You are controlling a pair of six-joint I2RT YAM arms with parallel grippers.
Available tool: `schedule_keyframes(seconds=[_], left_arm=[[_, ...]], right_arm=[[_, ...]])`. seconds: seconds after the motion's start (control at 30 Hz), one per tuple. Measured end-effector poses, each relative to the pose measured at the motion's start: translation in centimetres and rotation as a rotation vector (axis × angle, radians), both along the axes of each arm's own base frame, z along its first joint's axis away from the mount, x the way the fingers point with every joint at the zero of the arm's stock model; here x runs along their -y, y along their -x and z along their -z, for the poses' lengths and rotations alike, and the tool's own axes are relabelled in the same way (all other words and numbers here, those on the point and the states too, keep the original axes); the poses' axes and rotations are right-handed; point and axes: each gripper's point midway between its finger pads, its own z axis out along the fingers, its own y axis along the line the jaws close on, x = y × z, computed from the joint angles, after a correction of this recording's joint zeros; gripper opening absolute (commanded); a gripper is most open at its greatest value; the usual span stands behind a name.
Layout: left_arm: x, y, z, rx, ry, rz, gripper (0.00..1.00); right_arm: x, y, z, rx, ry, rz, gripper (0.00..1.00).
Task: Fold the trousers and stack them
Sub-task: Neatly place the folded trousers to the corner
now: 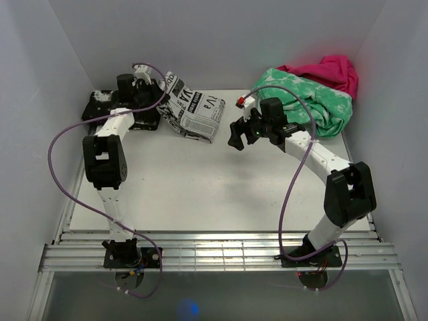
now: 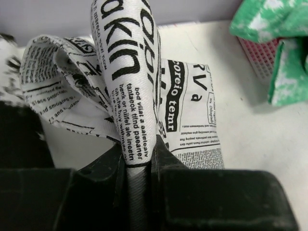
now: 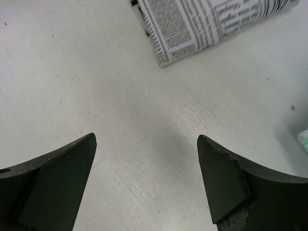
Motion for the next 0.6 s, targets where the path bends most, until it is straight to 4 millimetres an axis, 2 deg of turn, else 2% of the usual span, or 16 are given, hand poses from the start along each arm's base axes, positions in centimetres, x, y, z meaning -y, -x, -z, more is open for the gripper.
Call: schedule_keyframes(seconds=[0.13,0.3,0.6], left_arm=[[-1.4,-2.0,-2.6,0.060,-0.036,-0.062,0.00],[-3.1,-3.5,-7.1,0.178,-0.071,-0.103,0.00],[-8.1,-4.0,-10.3,0.206,-0.102,-0.188,0.00]], right_arm=[[0.4,0.7,1.6,-0.036,0.020,-0.001,0.90],[0.3,0.9,1.7,-0.040,0.015,-0.009,0.90],[0.1,1.1,1.6,-0.048,0.005,-0.015,0.90]])
